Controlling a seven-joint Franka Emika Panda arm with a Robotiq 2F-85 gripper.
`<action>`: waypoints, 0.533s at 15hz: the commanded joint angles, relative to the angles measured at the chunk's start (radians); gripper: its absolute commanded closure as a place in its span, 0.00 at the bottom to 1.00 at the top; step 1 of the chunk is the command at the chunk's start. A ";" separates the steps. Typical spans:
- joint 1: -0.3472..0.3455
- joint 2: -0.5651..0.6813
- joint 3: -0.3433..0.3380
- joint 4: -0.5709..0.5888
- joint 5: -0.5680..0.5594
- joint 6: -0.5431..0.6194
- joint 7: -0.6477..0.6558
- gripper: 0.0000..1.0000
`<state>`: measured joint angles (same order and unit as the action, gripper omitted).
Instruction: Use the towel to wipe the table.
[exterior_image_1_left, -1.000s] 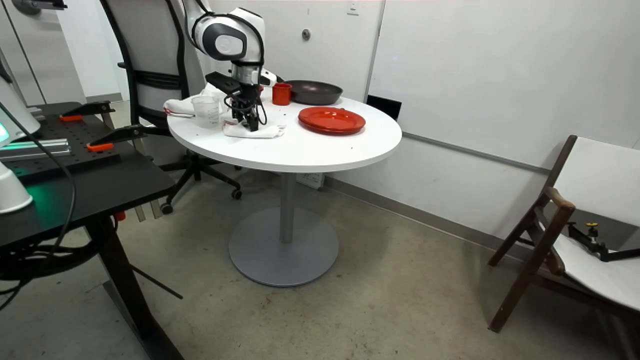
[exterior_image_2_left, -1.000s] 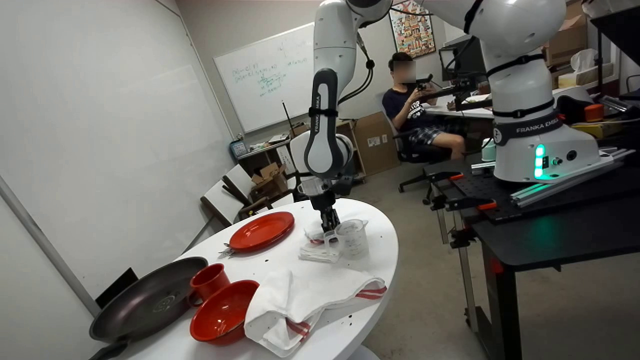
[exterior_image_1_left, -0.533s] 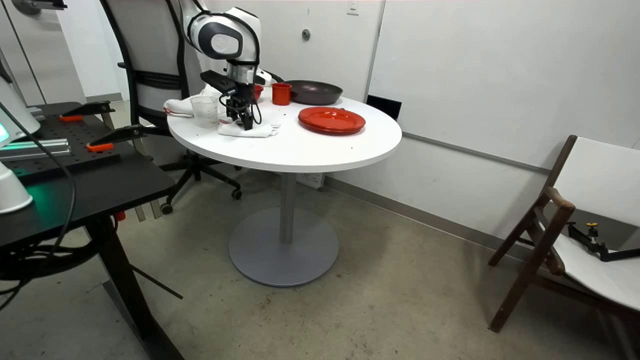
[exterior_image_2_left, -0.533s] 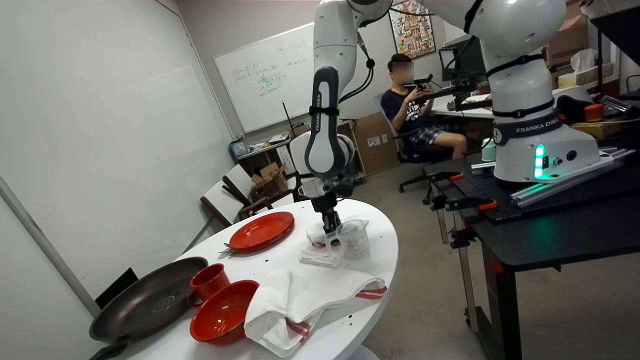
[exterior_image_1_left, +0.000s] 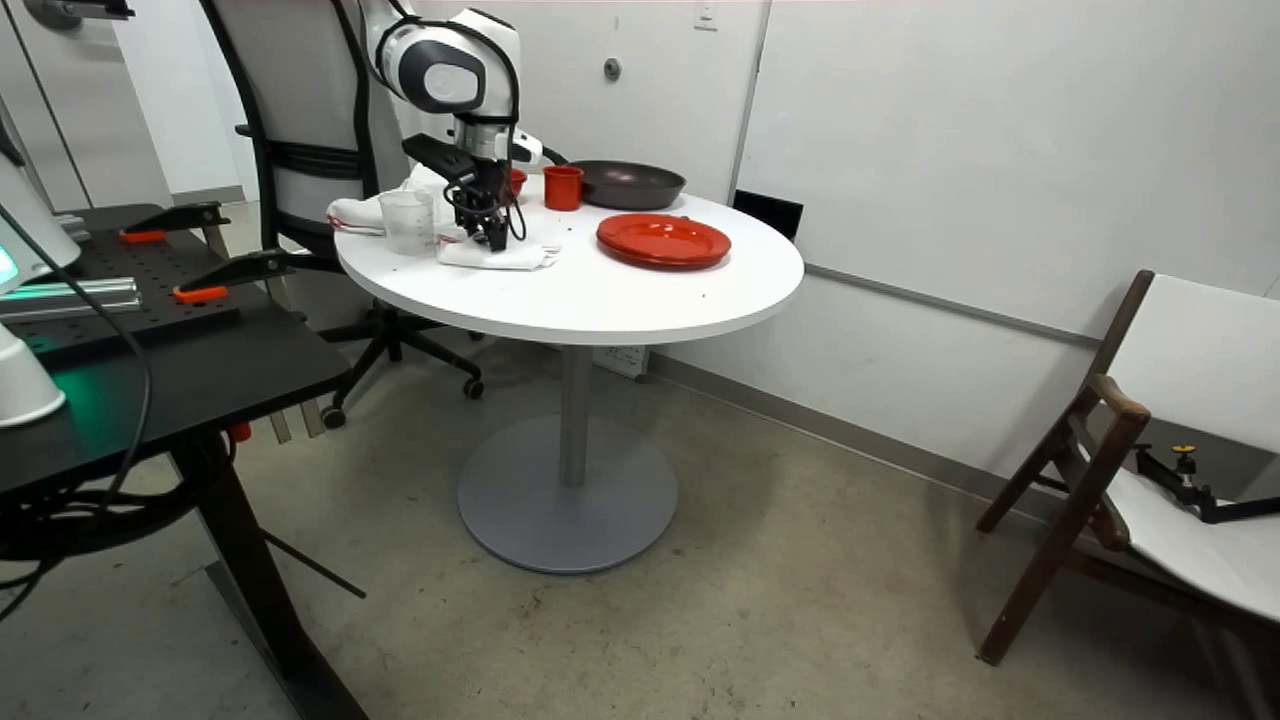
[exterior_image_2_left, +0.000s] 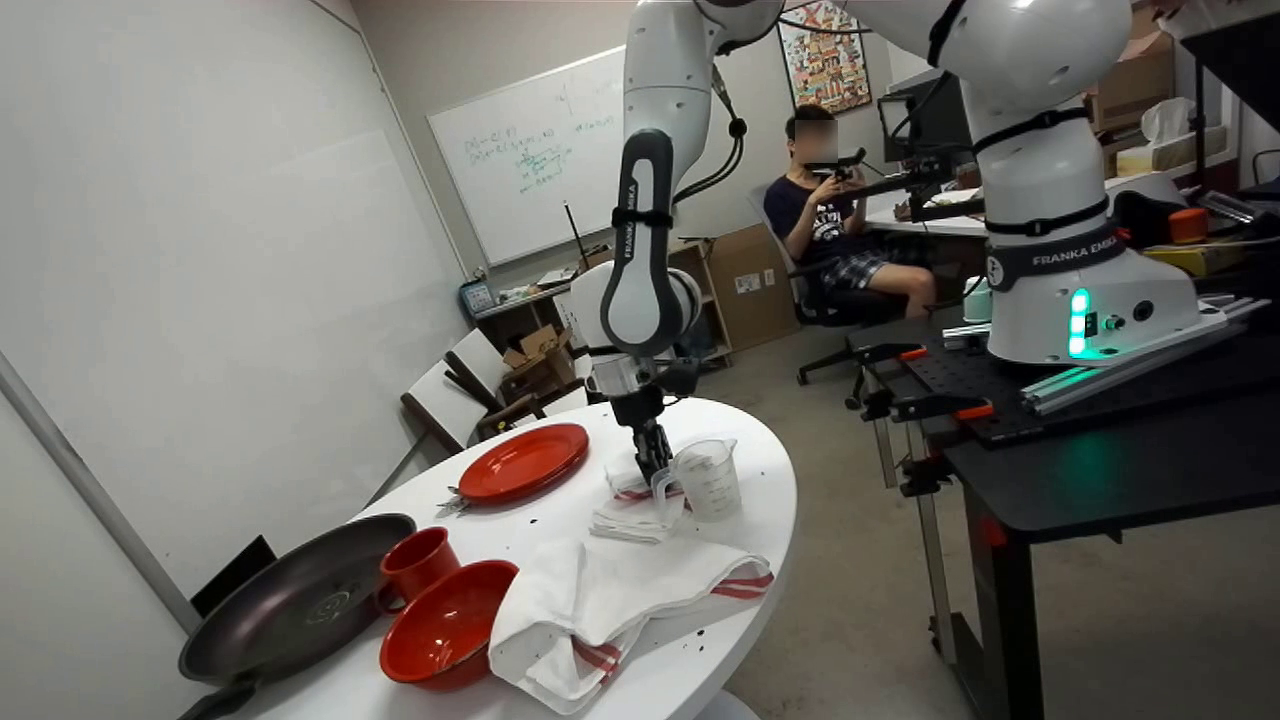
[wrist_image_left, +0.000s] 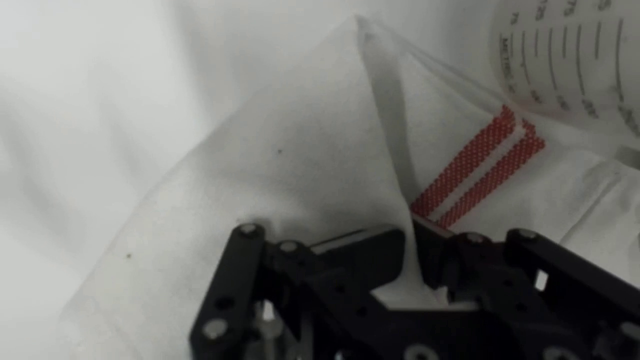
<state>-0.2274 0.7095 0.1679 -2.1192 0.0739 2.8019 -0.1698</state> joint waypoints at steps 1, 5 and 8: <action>-0.019 0.038 0.038 0.065 0.030 0.016 -0.049 1.00; -0.019 0.079 0.069 0.162 0.035 0.019 -0.056 1.00; -0.015 0.122 0.086 0.243 0.038 0.020 -0.054 1.00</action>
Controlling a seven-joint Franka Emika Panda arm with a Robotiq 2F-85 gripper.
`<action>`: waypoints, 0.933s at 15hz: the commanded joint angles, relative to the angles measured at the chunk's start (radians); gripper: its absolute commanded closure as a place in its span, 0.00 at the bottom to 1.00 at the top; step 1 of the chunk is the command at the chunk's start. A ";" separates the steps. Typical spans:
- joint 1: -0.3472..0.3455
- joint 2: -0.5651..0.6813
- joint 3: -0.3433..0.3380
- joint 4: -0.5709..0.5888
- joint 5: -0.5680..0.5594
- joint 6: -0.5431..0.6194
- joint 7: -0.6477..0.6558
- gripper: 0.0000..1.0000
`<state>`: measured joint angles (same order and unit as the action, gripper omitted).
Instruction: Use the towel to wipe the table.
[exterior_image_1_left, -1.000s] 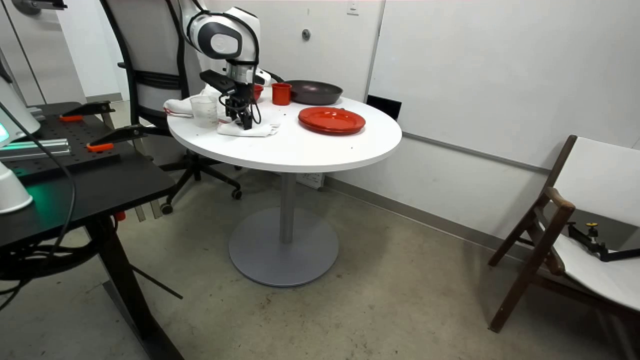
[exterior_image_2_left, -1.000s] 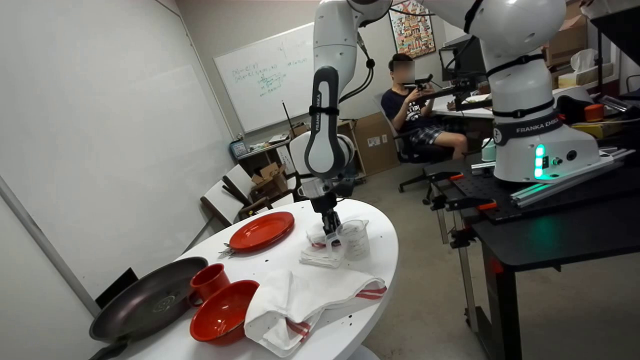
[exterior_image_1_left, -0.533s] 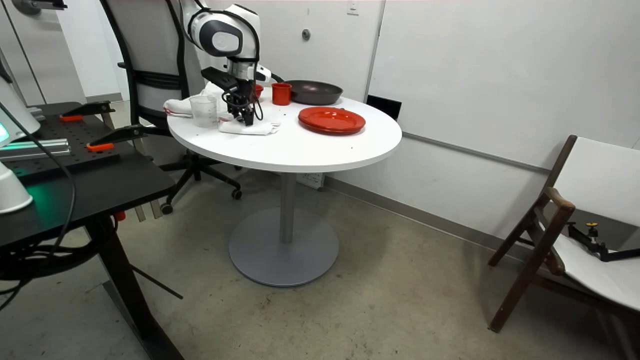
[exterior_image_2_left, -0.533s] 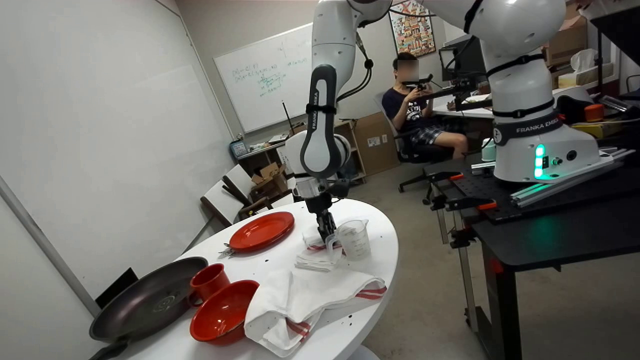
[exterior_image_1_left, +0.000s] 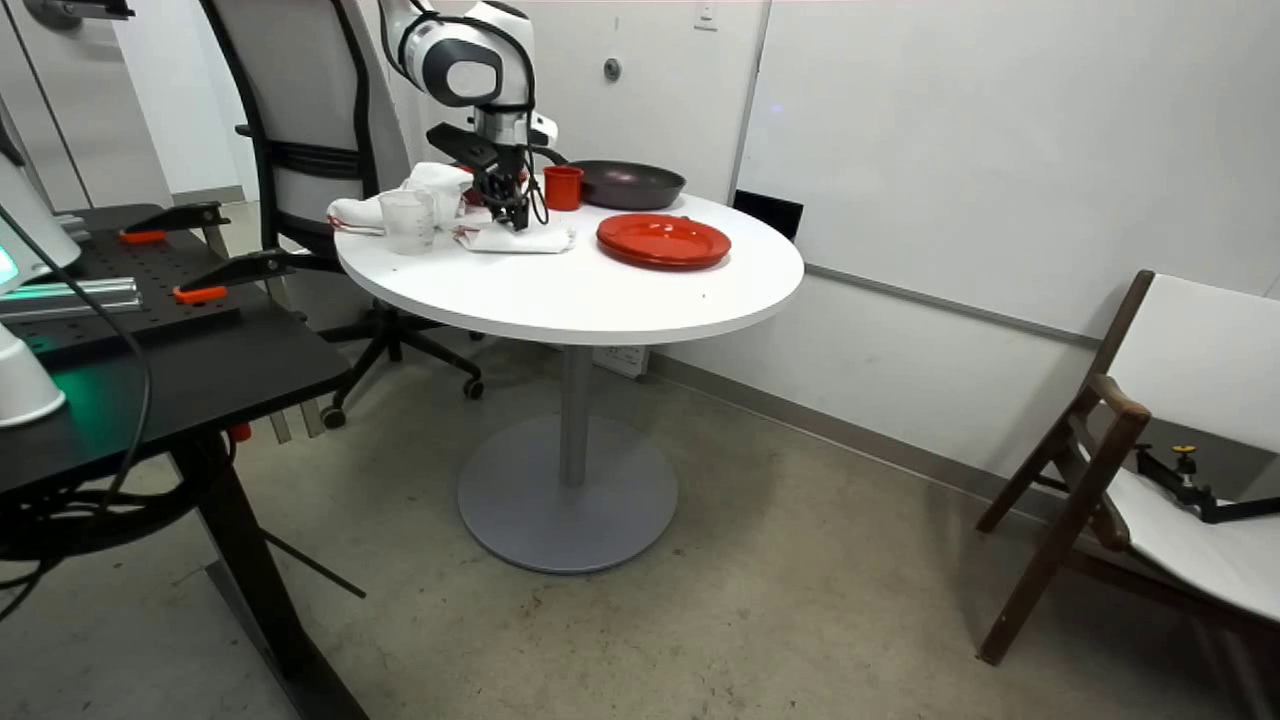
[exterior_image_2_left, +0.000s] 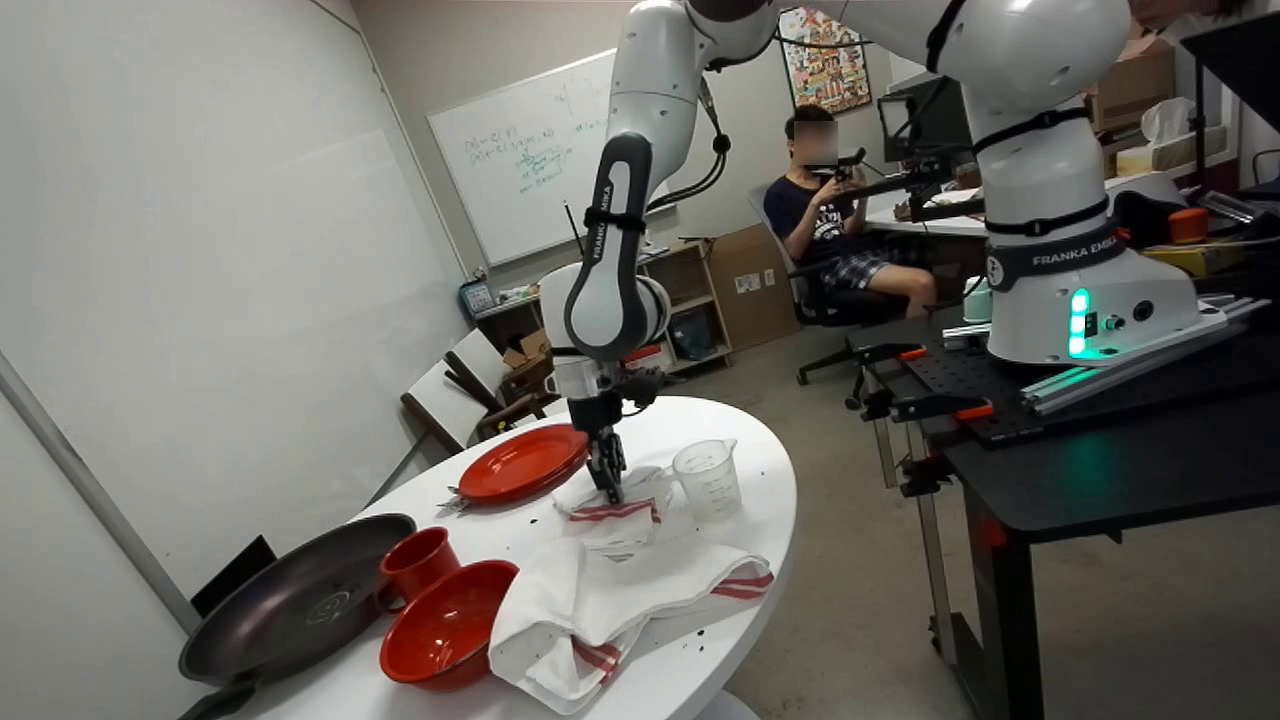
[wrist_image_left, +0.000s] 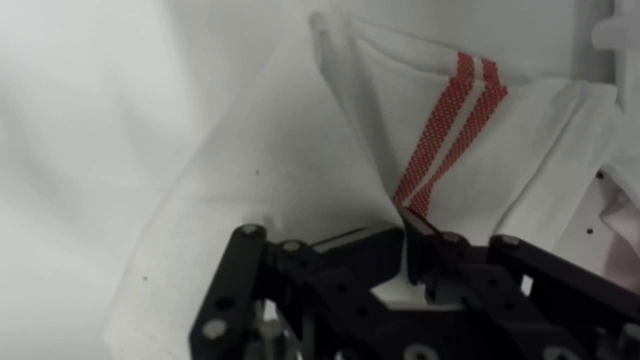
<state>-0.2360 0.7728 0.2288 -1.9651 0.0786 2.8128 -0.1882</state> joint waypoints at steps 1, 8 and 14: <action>-0.005 0.074 0.029 0.114 0.033 0.009 -0.036 1.00; 0.003 0.193 0.074 0.314 0.035 -0.021 -0.038 1.00; 0.012 0.240 0.071 0.426 0.024 -0.040 -0.044 1.00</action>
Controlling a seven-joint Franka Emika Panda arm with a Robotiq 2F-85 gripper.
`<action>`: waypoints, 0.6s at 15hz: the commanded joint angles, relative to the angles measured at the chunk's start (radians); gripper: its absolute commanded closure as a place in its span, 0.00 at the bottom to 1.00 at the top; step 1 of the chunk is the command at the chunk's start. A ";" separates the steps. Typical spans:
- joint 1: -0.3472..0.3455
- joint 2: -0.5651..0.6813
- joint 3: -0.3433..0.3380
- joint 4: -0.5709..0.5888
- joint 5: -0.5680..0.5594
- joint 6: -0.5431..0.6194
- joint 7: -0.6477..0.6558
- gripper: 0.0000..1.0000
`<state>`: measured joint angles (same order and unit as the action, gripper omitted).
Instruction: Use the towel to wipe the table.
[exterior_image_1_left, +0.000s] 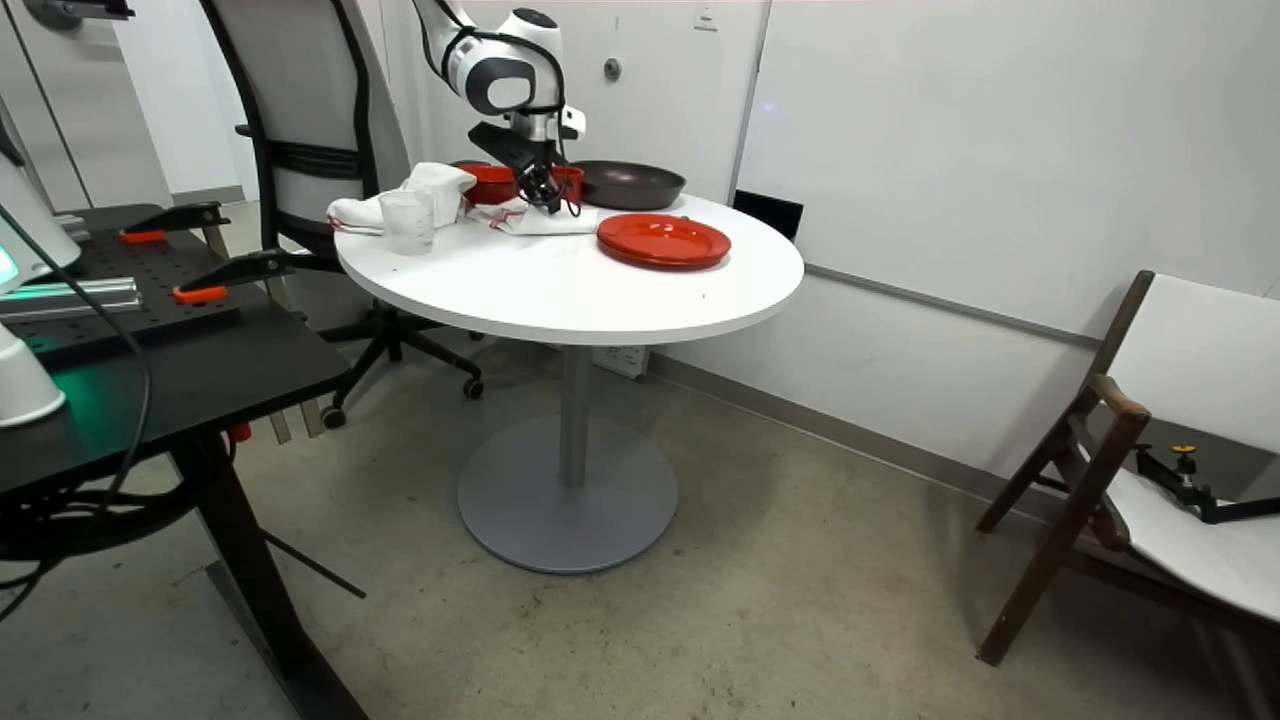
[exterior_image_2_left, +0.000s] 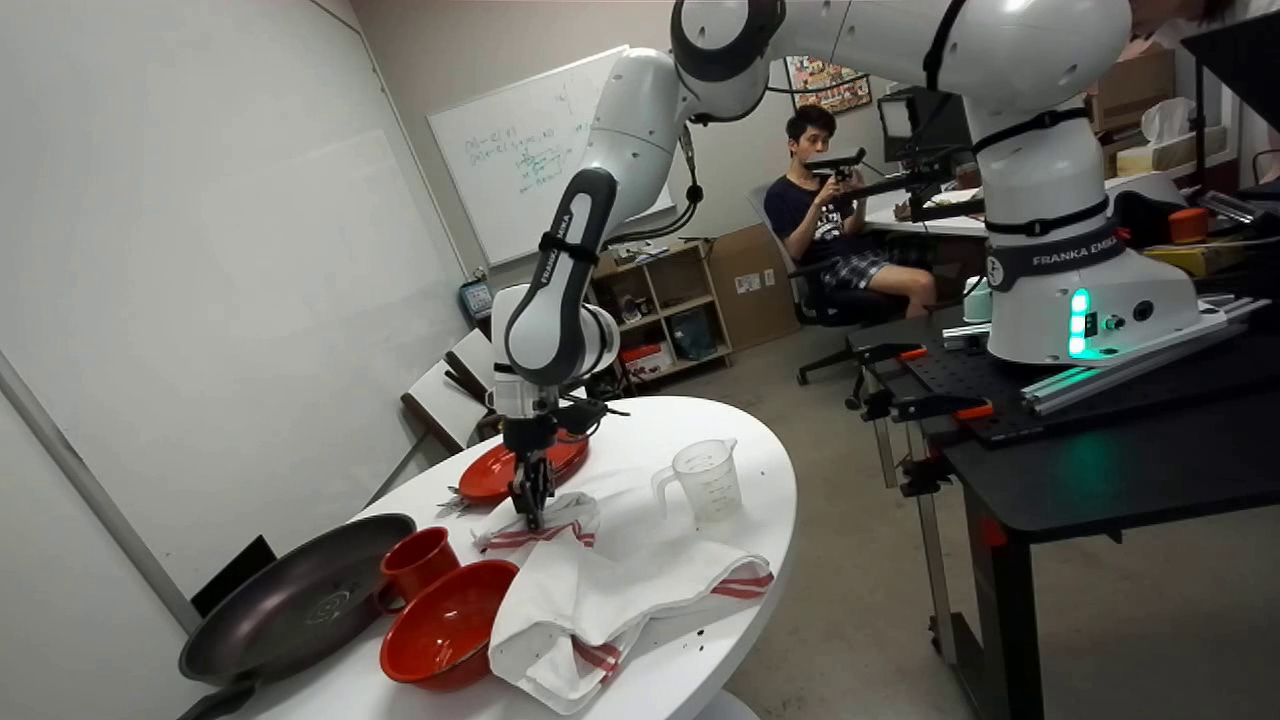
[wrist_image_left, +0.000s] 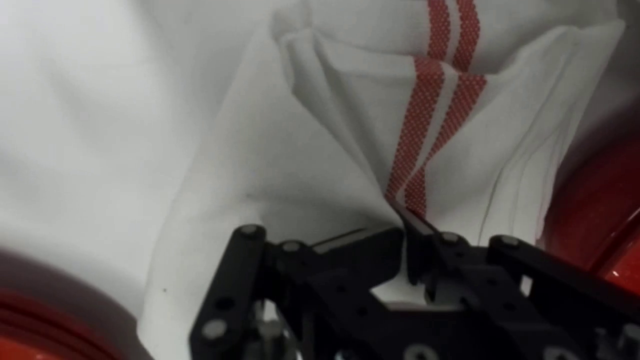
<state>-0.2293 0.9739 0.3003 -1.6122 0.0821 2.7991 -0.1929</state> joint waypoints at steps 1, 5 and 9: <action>0.005 0.042 -0.003 0.080 0.017 -0.028 -0.046 1.00; 0.003 0.043 -0.023 0.070 0.011 -0.030 -0.062 1.00; -0.008 0.003 -0.066 -0.028 -0.003 -0.016 -0.074 1.00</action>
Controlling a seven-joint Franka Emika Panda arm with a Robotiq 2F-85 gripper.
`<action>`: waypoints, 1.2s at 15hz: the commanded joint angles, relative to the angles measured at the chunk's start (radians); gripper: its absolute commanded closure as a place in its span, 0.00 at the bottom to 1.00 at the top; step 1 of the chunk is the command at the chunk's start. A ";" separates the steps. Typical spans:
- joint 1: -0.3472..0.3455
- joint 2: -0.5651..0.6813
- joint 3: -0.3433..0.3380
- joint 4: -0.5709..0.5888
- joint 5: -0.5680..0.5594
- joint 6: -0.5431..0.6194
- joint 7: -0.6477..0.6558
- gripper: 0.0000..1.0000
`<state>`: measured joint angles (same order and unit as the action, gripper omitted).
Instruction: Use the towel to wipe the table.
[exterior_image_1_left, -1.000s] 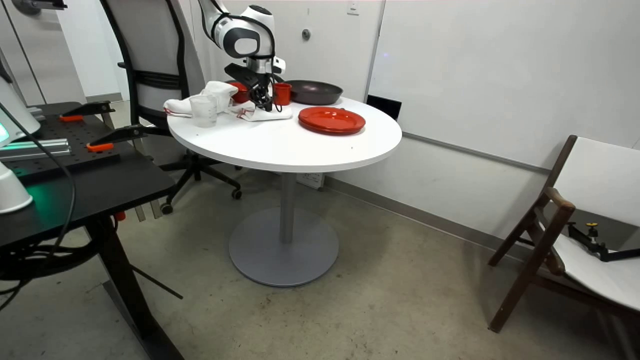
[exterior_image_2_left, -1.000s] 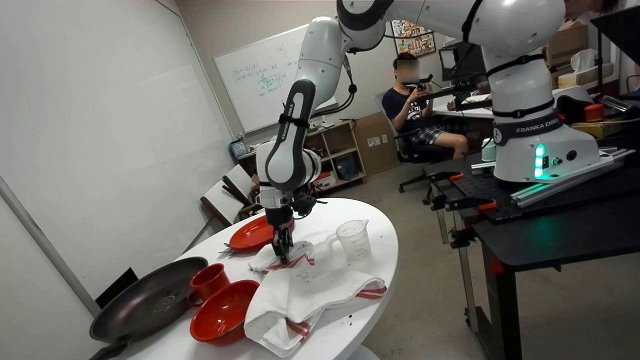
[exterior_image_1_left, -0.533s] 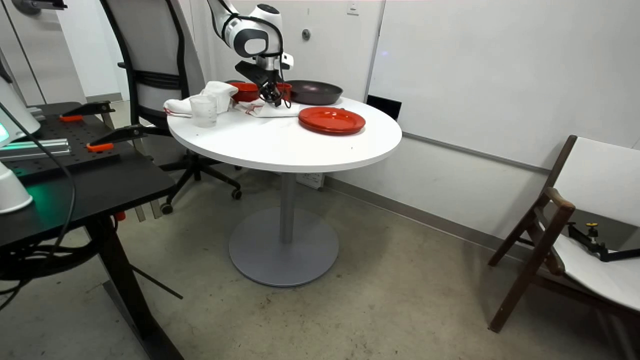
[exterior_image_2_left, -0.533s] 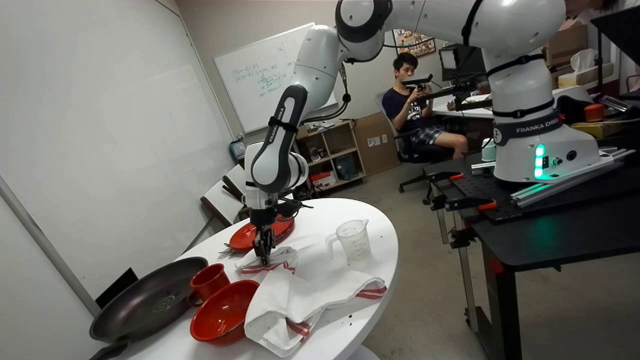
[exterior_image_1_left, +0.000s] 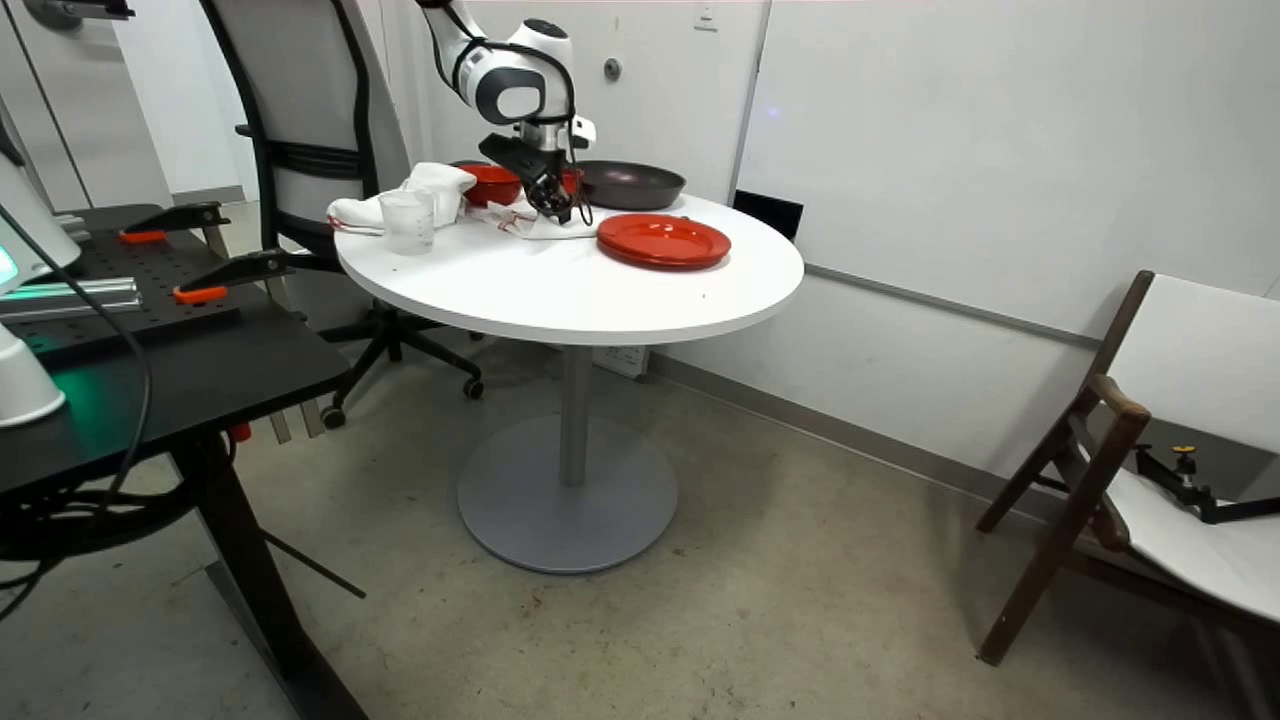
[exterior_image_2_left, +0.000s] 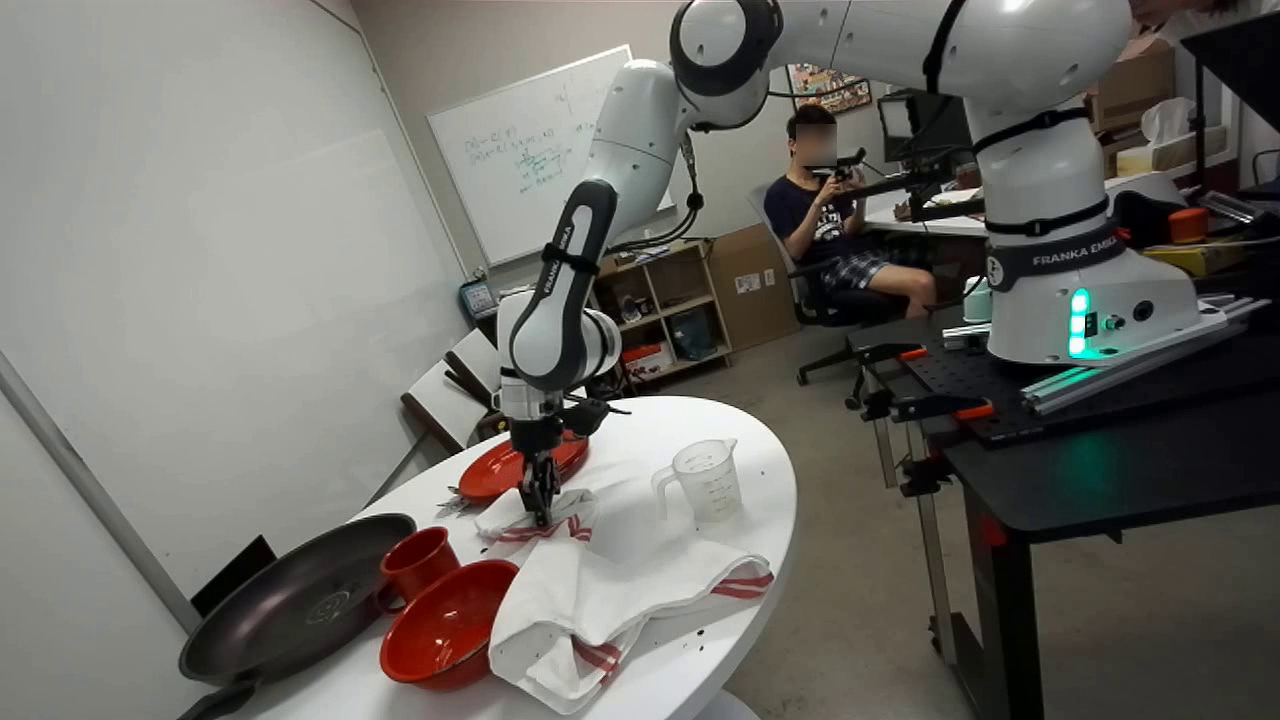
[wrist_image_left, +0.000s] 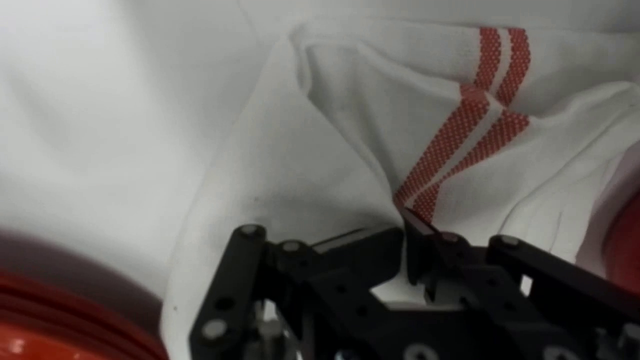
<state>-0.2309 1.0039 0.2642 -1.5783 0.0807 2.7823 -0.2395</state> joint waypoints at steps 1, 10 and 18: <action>-0.012 -0.042 -0.043 -0.101 -0.005 0.005 -0.030 1.00; -0.050 -0.188 -0.116 -0.330 -0.017 0.006 -0.058 1.00; -0.091 -0.349 -0.186 -0.494 -0.011 -0.005 -0.051 1.00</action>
<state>-0.3035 0.7533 0.1041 -1.9631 0.0740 2.7850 -0.2840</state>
